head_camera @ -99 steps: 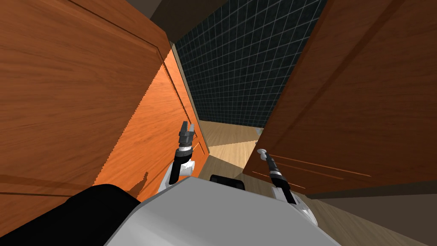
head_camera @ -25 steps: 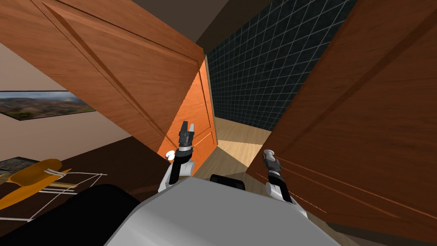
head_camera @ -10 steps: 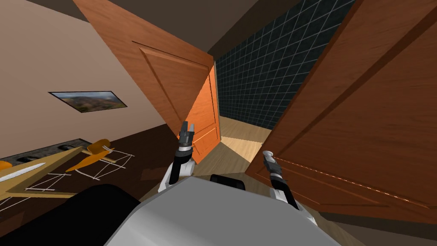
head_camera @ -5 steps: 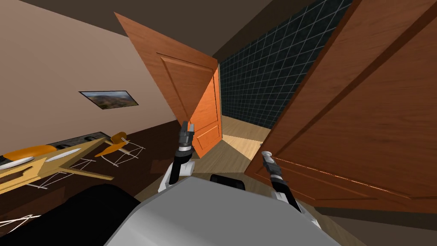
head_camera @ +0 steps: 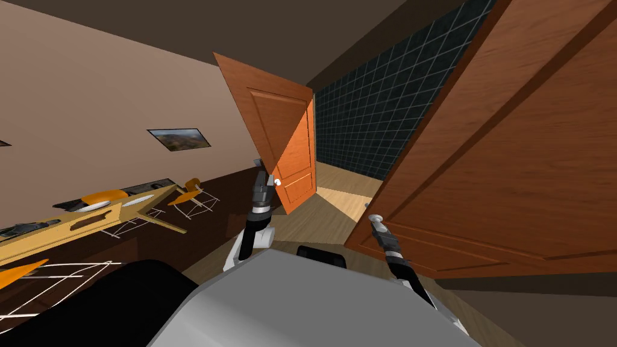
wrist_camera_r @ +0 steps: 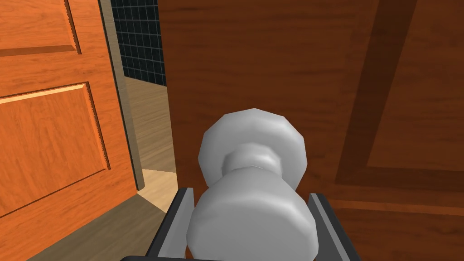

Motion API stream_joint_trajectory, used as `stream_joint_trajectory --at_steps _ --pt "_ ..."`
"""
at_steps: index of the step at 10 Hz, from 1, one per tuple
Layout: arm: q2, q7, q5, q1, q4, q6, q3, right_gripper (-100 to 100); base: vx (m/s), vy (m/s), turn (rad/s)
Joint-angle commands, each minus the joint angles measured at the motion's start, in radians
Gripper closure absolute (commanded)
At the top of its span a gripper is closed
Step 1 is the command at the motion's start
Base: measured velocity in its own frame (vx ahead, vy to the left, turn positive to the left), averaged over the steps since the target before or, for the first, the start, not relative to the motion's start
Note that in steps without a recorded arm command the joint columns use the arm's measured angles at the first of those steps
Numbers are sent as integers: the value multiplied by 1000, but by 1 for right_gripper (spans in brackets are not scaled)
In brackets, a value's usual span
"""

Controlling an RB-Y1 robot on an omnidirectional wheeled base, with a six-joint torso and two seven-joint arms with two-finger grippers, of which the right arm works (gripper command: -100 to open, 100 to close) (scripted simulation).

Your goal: Pull the door open

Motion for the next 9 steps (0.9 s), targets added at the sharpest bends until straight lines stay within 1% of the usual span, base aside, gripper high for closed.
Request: stream_joint_trajectory --at_steps 1,2,3,4,6,9 --pt "0 0 0 0 0 0 0 100 -113 -14 11" --pt "-14 -23 11 16 3 -23 21 100 -171 -41 130" --pt "-18 -28 14 19 3 -29 26 100 -213 -64 123" --pt "-32 -46 22 29 4 -50 40 100 -219 -58 121" --pt "-52 -71 33 44 5 -80 61 100 -232 -60 138" --pt "-78 -105 49 64 6 -121 90 100 -207 -68 98"
